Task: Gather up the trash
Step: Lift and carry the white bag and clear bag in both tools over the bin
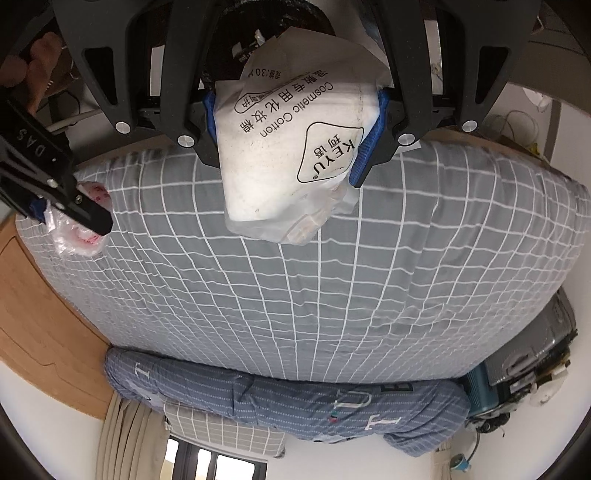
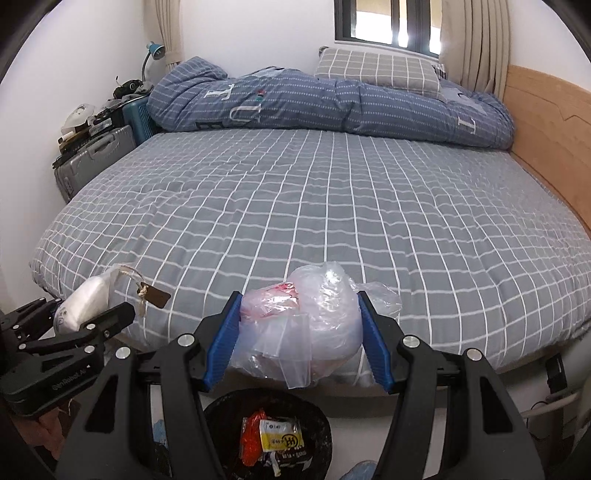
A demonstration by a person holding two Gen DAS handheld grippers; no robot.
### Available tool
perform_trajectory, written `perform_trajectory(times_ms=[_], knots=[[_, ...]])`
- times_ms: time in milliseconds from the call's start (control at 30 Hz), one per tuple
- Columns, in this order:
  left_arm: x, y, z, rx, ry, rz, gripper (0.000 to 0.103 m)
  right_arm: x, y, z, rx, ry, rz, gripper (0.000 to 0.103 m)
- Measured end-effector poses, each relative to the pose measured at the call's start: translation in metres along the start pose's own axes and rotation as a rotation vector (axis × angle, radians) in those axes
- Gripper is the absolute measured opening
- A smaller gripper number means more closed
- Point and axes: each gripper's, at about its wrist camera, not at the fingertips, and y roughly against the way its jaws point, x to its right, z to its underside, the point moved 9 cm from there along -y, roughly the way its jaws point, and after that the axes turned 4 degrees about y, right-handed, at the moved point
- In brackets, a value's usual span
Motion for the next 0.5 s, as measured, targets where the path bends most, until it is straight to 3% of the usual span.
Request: perform_trajectory(times_ms=[500], knots=[[-0.004, 0.033, 0.045, -0.053, 0.027, 0.012, 0.058, -0.024, 0.029, 0.045, -0.061, 0.009, -0.008, 0.058]])
